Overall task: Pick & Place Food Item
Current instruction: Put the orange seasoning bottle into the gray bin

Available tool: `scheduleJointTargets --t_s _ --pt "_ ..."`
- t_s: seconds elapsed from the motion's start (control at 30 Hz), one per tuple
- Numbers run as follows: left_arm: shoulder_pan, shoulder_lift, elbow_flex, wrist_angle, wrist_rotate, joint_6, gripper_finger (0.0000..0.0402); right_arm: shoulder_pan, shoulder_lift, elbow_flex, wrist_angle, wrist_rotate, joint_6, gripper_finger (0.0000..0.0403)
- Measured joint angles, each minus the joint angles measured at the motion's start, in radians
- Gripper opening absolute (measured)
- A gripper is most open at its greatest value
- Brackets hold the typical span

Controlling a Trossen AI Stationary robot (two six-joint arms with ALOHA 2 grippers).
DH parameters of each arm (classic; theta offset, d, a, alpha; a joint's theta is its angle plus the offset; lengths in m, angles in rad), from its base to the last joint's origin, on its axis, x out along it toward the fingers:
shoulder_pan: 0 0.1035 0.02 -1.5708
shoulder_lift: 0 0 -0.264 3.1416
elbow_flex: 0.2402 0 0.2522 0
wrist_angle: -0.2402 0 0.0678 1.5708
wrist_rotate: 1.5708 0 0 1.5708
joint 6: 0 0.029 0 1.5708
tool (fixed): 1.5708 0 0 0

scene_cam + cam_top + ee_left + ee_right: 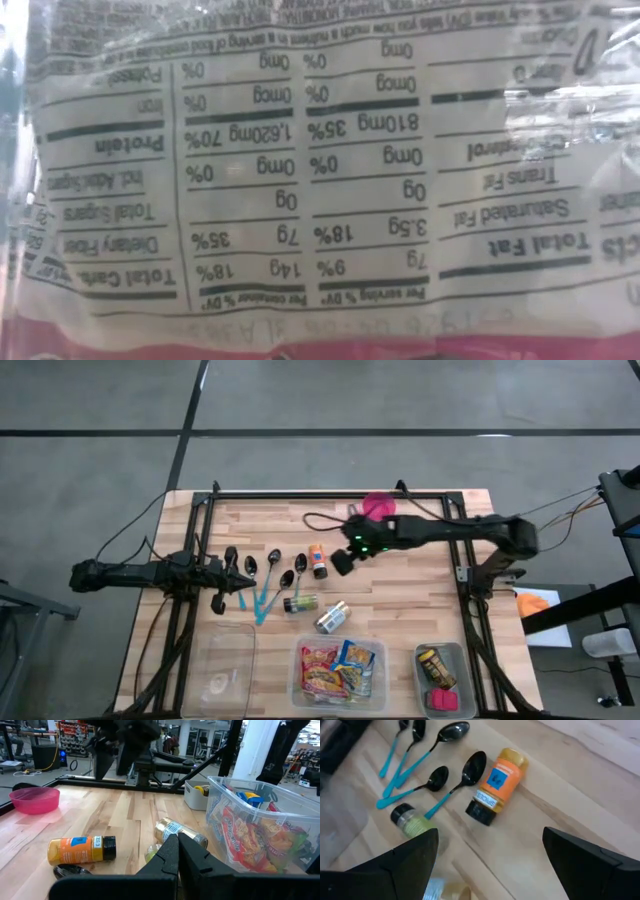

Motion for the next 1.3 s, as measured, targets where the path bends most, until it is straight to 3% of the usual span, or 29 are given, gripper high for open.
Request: scheduleJointTargets --t_s 0.3,0.57,0.97,1.3 --pt "0.0 0.0 0.0 0.0 0.0 0.0 0.0 0.003 0.264 0.239 -0.095 0.003 -0.043 0.0354" --pt "0.0 0.0 0.0 0.0 0.0 0.0 0.0 0.003 0.405 0.321 -0.101 0.028 0.001 0.0354" --pt "0.0 0.0 0.0 0.0 0.0 0.0 0.0 0.016 0.533 0.408 -0.126 0.033 0.053 0.0354" --pt "0.0 0.0 0.0 0.0 0.0 0.0 0.0 0.013 0.554 0.403 -0.172 0.081 0.078 0.0354"
